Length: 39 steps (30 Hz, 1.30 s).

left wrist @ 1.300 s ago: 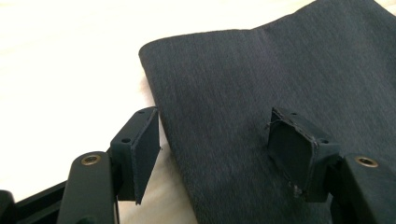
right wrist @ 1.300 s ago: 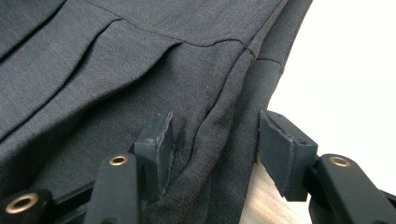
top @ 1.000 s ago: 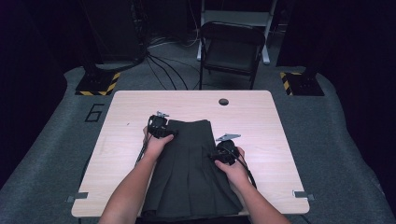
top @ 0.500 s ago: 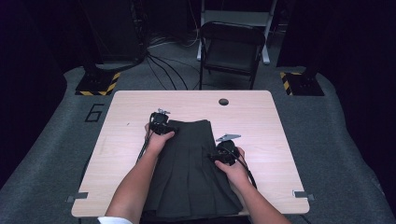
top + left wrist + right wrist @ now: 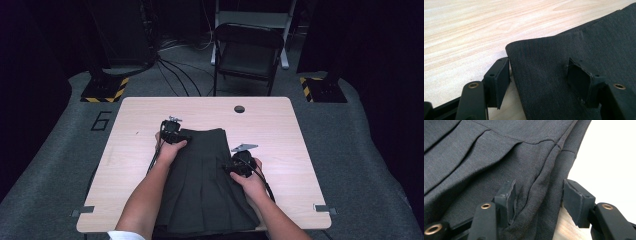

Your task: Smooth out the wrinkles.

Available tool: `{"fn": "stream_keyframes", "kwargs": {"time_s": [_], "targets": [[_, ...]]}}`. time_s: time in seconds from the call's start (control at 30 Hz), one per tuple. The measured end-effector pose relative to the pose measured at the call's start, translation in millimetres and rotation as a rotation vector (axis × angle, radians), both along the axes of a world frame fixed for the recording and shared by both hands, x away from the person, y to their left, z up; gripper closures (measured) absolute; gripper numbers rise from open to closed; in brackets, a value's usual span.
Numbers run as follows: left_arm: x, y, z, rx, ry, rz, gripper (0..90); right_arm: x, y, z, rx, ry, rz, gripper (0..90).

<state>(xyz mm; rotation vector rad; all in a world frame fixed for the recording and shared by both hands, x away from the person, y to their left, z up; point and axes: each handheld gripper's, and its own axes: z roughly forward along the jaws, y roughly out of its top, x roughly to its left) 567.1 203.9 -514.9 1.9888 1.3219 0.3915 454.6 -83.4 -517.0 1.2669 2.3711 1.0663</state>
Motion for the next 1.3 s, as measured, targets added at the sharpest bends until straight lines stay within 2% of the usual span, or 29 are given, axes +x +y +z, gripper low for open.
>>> {"fn": "stream_keyframes", "kwargs": {"time_s": [0.1, 0.2, 0.3, 0.73, 0.97, 1.07, 1.3], "targets": [[0.7, 0.9, 0.8, -0.003, 0.015, -0.007, 35.4, 0.1, -0.1, 0.0, 0.001, -0.003, 0.003, 44.6], [0.8, 0.0, 0.7, -0.008, 0.011, 0.008, 37.1, -0.3, -0.1, 0.2, 0.000, 0.002, 0.000, 44.4], [1.4, 0.9, 1.0, -0.003, 0.012, -0.006, 37.7, -0.3, -0.1, 0.1, 0.002, 0.002, 0.002, 44.4], [2.6, 1.9, 1.6, -0.014, 0.022, 0.011, 43.1, -1.1, 0.6, 0.0, 0.004, 0.005, -0.002, 43.7], [2.6, 2.6, 2.5, -0.046, 0.039, 0.027, 48.6, -1.2, 0.5, -0.2, 0.000, 0.003, -0.001, 43.5], [2.8, 2.7, 2.6, -0.060, 0.038, 0.039, 50.5, -1.2, 0.4, -0.3, 0.003, 0.002, 0.001, 43.5], [2.1, 3.4, 7.9, -0.045, 0.023, 0.032, 56.4, -1.3, 0.3, -0.4, 0.001, 0.002, 0.003, 43.4]]}}
